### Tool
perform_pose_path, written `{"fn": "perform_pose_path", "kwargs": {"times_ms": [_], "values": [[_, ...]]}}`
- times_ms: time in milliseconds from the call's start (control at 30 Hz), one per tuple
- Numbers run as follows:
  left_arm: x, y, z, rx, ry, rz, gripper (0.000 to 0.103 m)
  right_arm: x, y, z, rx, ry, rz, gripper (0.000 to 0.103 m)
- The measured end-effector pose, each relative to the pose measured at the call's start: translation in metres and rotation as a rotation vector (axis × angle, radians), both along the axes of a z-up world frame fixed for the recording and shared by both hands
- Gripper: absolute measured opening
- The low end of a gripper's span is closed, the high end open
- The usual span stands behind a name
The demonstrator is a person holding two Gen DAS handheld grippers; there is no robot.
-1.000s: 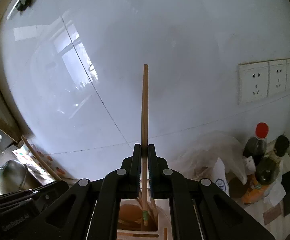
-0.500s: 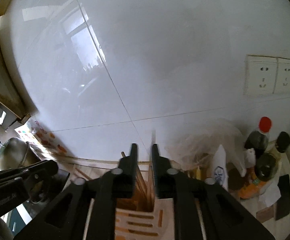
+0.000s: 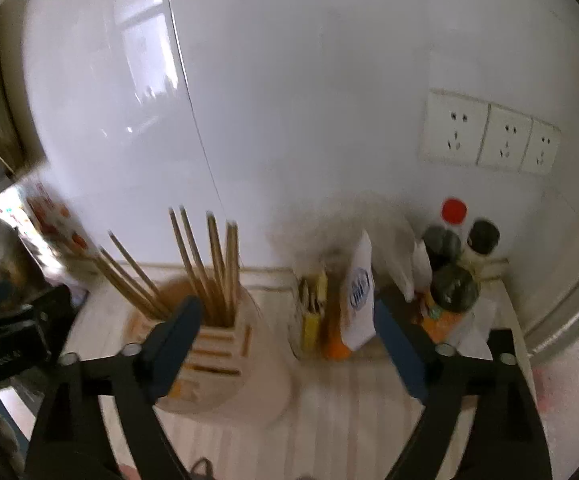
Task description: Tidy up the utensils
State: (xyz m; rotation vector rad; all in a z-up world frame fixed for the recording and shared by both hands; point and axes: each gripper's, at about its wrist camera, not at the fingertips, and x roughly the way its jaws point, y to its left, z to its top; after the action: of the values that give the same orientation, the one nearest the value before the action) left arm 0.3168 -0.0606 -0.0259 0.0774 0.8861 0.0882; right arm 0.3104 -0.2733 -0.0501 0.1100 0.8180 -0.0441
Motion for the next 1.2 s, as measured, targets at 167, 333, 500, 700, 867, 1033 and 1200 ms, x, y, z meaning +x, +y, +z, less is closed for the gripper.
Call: {"fn": "perform_pose_path", "kwargs": {"times_ms": [167,333,500,700,867,1033,1200], "values": [[-0.008,0.004,-0.006,0.008,-0.007,-0.013,0.103,-0.006,0.003,-0.013,-0.068,0.049,-0.045,0.103],[-0.027,0.012,0.002,-0.014,-0.019,-0.042,0.103,-0.030,0.011,-0.002,-0.099,0.031,-0.083,0.103],[-0.066,0.018,0.024,-0.025,-0.056,-0.090,0.103,-0.073,0.025,0.032,-0.107,-0.029,-0.132,0.103],[-0.127,0.025,0.055,-0.057,-0.105,-0.136,0.103,-0.142,0.045,0.076,-0.111,-0.108,-0.171,0.103],[-0.183,0.037,0.081,-0.071,-0.149,-0.167,0.103,-0.205,0.062,0.110,-0.120,-0.162,-0.201,0.103],[-0.223,0.045,0.100,-0.084,-0.179,-0.178,0.103,-0.254,0.075,0.137,-0.147,-0.202,-0.206,0.103],[-0.247,0.048,0.112,-0.084,-0.200,-0.171,0.103,-0.281,0.080,0.148,-0.152,-0.221,-0.191,0.103]]}}
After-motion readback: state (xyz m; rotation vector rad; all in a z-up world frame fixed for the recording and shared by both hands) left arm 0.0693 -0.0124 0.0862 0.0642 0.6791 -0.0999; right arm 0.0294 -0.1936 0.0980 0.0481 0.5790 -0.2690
